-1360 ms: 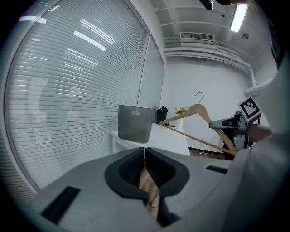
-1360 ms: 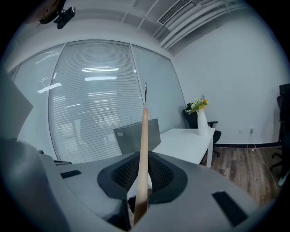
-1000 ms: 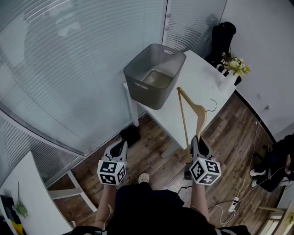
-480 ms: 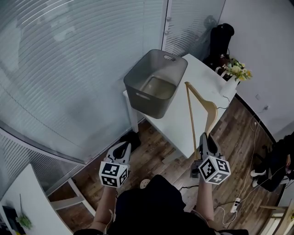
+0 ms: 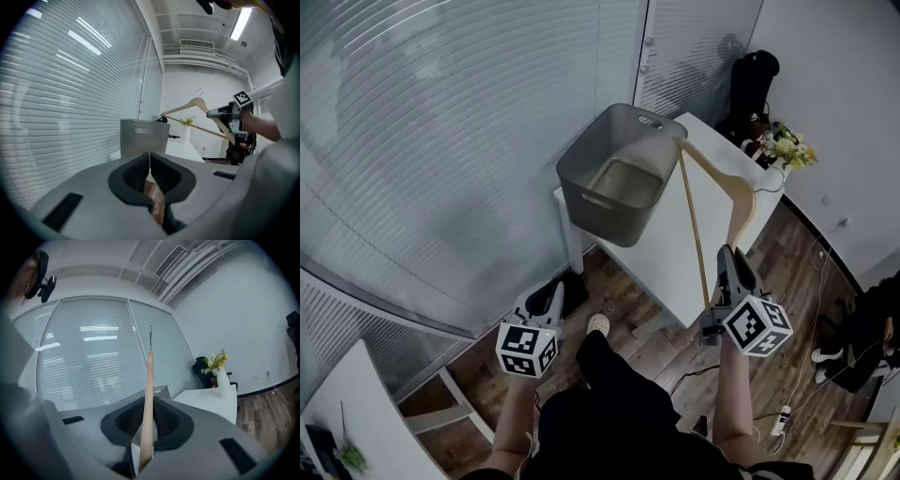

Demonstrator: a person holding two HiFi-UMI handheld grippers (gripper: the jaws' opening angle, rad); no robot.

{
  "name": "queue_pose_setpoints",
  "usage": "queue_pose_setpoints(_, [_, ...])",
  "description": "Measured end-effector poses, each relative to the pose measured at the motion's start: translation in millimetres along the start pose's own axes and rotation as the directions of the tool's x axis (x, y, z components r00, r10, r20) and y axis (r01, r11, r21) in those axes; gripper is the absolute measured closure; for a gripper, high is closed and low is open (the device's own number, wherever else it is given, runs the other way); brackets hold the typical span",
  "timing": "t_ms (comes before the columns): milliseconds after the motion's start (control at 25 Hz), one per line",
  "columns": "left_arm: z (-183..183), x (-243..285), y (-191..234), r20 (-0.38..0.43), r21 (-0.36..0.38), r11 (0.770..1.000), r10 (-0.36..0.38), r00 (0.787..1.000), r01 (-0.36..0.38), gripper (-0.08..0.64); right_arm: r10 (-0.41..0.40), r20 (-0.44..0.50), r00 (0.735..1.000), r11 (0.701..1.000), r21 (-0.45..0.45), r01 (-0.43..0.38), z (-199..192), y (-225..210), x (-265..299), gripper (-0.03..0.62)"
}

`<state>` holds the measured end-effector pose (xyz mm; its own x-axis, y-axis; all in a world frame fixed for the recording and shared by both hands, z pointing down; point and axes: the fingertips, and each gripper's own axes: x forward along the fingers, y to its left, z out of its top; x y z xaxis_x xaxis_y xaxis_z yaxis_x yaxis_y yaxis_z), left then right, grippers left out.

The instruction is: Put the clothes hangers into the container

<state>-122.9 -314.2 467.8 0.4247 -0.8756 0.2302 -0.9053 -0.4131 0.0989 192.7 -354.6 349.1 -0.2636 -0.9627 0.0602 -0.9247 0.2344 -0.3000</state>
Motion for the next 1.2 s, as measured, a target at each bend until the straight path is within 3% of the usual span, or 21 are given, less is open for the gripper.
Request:
queue_pose_setpoints(280, [18.3, 30.0, 22.1, 0.016, 0.001, 1.000, 0.013, 1.000, -0.013, 0.541, 0.085, -0.006, 0.996, 0.990, 0.111, -0.084, 9.5, 15.1, 37.5, 0.522])
queue_pose_setpoints(600, [46.2, 82.8, 55.8, 0.032, 0.014, 1.000, 0.005, 0.999, -0.005, 0.541, 0.097, -0.036, 0.995, 0.982, 0.168, -0.090, 11.4, 18.8, 104.9, 0.522])
queue_pose_setpoints(1040, [94.6, 136.7, 94.3, 0.069, 0.024, 1.000, 0.004, 0.998, -0.006, 0.541, 0.145, -0.155, 0.977, 0.967, 0.231, -0.107, 10.9, 9.5, 172.1, 0.522])
queue_pose_setpoints(1200, [120.6, 154.0, 98.5, 0.111, 0.050, 0.999, -0.026, 0.993, 0.021, 0.541, 0.222, -0.160, 0.962, 0.935, 0.317, -0.163, 11.9, 19.3, 194.5, 0.522])
